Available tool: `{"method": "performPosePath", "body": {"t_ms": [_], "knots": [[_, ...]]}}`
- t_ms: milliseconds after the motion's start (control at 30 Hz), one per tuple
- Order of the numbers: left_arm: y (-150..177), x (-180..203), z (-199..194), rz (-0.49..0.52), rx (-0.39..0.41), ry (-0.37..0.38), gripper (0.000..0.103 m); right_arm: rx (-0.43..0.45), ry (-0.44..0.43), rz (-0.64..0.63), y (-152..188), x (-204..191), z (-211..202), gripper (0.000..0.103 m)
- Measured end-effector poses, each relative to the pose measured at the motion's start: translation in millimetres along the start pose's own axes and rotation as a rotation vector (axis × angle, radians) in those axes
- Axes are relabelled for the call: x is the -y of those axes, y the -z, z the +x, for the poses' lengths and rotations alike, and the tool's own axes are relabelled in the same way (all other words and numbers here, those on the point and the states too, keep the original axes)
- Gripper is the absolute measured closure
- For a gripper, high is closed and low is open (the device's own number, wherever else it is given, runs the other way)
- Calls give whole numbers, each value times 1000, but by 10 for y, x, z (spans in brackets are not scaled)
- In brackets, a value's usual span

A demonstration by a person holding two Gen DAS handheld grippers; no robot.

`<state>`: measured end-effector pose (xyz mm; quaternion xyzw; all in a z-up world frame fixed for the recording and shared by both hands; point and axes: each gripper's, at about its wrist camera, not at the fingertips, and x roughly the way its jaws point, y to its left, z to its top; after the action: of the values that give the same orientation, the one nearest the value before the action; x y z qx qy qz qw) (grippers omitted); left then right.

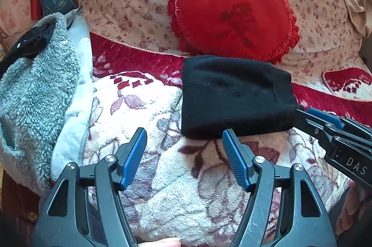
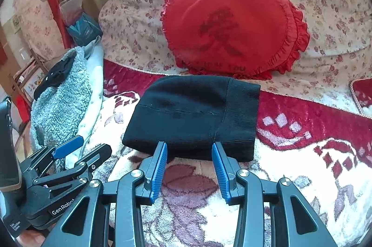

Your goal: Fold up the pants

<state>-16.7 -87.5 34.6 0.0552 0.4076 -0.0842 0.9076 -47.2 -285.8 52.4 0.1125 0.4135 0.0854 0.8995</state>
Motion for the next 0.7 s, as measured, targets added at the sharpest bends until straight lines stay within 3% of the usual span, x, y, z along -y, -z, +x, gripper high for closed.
{"method": "performPosePath", "body": {"t_ms": [700], "knots": [[51, -98, 34, -29, 2, 37, 35, -27, -11, -12, 52, -93, 106, 64]]}}
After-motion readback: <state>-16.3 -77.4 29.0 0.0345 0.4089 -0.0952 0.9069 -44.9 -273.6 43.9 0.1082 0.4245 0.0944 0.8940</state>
